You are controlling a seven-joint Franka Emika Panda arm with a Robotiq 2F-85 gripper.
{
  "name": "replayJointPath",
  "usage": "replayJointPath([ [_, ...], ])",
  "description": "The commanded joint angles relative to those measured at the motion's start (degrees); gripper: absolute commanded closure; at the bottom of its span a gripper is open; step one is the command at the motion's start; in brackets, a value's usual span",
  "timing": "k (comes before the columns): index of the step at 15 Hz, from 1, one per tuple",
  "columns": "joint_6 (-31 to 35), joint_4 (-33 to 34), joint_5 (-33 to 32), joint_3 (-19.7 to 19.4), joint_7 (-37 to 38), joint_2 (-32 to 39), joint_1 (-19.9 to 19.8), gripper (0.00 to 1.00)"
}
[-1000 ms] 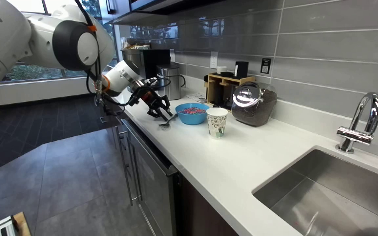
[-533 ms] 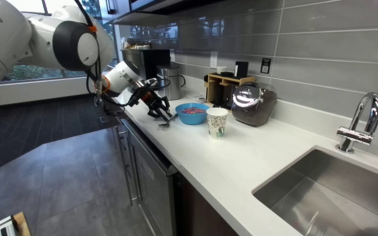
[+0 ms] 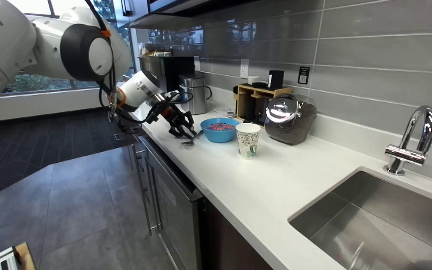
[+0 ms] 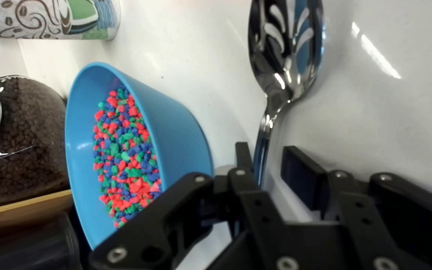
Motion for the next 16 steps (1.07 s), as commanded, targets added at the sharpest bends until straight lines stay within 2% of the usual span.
replayJointPath([
  [1,-0.79,-2.71,0.88,-0.10,2.58,-0.67,-0.37,0.69],
  [4,-0.79,-3.62,1.02,-0.09,3.91,-1.17,-0.58,0.71],
  [12,0.08,-6.86,1.44,0.16,8.47,-2.77,-1.29,0.69],
  [16,1.23,-8.24,0.77,0.04,10.53,-3.34,-1.56,0.73],
])
